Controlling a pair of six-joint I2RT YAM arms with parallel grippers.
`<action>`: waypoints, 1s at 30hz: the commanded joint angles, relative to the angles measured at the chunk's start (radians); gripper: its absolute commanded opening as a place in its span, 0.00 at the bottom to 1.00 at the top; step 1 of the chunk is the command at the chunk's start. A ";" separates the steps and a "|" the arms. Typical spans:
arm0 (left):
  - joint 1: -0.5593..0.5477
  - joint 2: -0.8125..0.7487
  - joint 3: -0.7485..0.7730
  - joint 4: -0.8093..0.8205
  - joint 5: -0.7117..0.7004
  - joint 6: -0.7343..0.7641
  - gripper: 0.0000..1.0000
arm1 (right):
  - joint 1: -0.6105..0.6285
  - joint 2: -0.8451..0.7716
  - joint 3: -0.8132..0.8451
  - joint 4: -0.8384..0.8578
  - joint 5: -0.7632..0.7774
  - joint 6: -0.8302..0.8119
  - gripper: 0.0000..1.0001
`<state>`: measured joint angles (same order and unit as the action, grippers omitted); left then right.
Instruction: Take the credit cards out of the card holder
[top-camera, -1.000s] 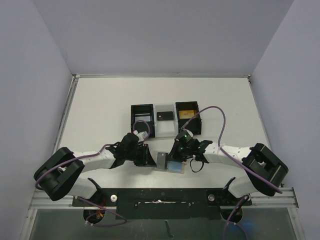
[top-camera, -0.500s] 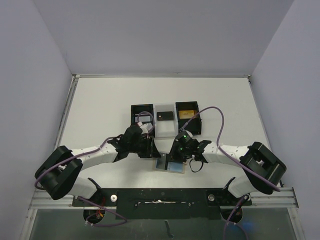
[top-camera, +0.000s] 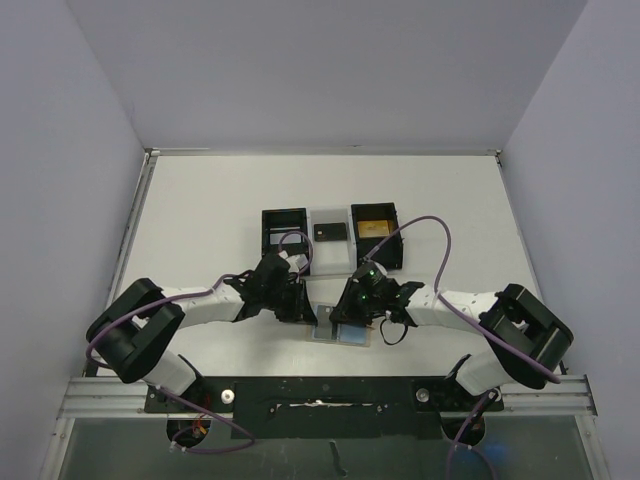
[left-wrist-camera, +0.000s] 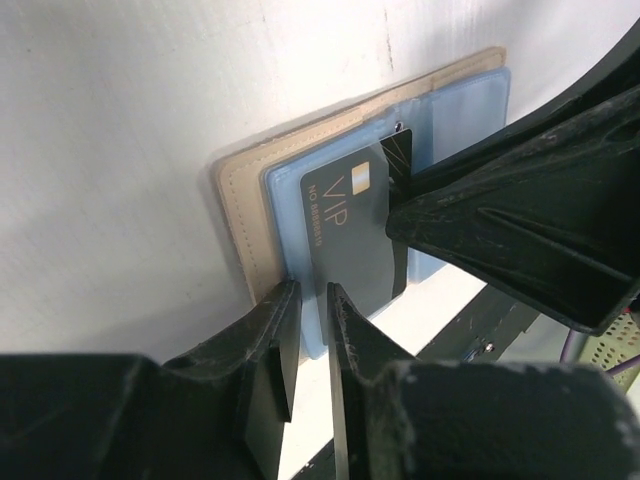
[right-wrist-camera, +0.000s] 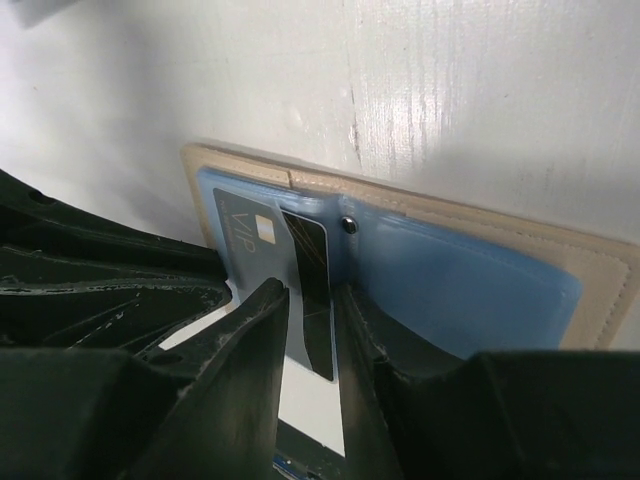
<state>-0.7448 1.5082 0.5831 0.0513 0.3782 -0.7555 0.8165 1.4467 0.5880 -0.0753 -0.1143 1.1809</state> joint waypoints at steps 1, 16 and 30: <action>-0.010 0.019 0.010 -0.028 -0.007 0.028 0.15 | -0.007 -0.015 -0.009 0.045 -0.005 0.014 0.24; -0.019 0.007 0.001 -0.057 -0.024 0.035 0.14 | -0.048 -0.101 -0.056 0.080 -0.040 -0.030 0.05; -0.021 -0.097 -0.002 -0.058 -0.043 0.019 0.14 | -0.101 -0.069 -0.076 0.110 -0.121 -0.064 0.08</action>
<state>-0.7597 1.4887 0.5777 0.0135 0.3408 -0.7467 0.7231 1.3708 0.5137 -0.0097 -0.2077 1.1408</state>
